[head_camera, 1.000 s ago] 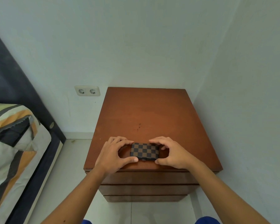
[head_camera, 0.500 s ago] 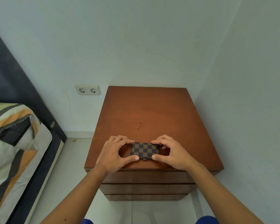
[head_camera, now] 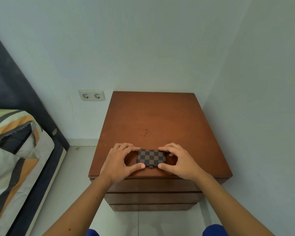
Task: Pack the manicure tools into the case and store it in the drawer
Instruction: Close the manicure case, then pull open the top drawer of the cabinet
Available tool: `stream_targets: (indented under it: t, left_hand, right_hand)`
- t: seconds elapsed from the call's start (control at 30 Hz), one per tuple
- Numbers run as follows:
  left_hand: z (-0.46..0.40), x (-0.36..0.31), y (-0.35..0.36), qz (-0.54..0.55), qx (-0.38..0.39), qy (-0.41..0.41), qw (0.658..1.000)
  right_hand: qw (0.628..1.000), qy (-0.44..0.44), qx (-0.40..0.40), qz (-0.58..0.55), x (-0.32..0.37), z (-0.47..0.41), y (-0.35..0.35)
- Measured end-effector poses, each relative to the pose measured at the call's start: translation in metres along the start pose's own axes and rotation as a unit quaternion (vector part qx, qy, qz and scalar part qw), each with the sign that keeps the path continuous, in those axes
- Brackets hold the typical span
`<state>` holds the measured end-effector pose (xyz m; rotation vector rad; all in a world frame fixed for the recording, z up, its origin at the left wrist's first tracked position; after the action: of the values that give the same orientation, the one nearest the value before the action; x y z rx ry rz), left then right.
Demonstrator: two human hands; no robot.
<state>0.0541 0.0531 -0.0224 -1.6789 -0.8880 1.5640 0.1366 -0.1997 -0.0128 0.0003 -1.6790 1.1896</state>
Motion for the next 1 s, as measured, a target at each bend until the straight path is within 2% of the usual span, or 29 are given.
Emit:
stream_targets:
  t: [0.33, 0.43, 0.67, 0.77, 0.83, 1.0]
  left_hand:
    - [0.024, -0.012, 0.000, -0.003, -0.023, -0.017, 1.000]
    - [0.040, -0.018, 0.003, -0.013, -0.052, -0.032, 0.998]
    - [0.081, -0.007, 0.000, -0.077, -0.101, -0.173, 0.977]
    - [0.089, 0.002, -0.005, -0.096, -0.129, -0.197, 0.967]
    - [0.090, 0.009, -0.009, -0.072, -0.131, -0.213, 0.966]
    - [0.094, 0.013, -0.011, 0.094, -0.144, -0.238, 0.956]
  right_hand:
    - [0.999, 0.013, -0.050, 0.002, 0.012, 0.027, 0.008]
    - [0.998, 0.025, -0.054, 0.012, 0.017, 0.042, 0.011]
    - [0.993, 0.076, -0.093, 0.016, 0.005, 0.094, 0.008]
    - [0.985, 0.105, -0.136, 0.022, -0.008, 0.114, -0.001]
    - [0.973, 0.140, -0.180, 0.034, -0.022, 0.128, -0.011]
    - [0.945, 0.233, -0.228, 0.020, -0.054, 0.160, -0.030]
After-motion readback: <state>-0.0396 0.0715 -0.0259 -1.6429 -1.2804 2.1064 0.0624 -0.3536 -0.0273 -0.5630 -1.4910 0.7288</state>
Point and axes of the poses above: each hand's wrist, its own z-axis away from the middle knuckle, its own y-axis out of the palm, x = y × z, the point moved 4 cm from there along -z, towards the middle knuckle, and after that the axes turned 7 degrees about x, right-handed, at the moved point
